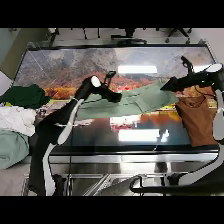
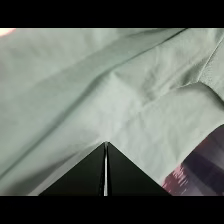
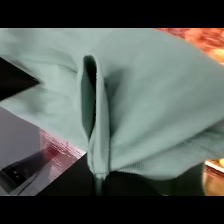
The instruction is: Fold the shirts.
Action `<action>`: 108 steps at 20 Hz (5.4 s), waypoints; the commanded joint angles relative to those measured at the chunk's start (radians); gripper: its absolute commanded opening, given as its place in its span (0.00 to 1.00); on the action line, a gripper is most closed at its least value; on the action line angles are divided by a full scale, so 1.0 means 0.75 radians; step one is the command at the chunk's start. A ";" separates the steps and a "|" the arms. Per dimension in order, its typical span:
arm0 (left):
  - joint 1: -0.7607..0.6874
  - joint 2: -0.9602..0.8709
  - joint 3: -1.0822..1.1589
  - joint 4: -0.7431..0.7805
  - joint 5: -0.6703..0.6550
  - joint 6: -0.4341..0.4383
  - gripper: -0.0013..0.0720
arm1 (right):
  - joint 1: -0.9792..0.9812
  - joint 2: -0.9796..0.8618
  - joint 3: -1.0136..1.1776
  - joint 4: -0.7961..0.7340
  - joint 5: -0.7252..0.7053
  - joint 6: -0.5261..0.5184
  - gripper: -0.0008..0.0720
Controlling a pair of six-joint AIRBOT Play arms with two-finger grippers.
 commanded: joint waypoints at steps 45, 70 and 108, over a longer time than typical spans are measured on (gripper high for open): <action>0.935 1.138 -0.270 -0.712 -0.164 0.363 0.03 | 0.468 -0.274 -0.058 -0.163 -0.304 0.250 0.73; 0.935 1.138 -0.270 -0.710 -0.198 0.364 0.03 | 0.633 -0.447 -0.036 0.300 -0.398 0.048 0.96; 0.933 1.138 -0.270 -0.709 -0.358 0.364 0.03 | -0.343 0.352 0.258 -1.000 0.458 1.074 0.04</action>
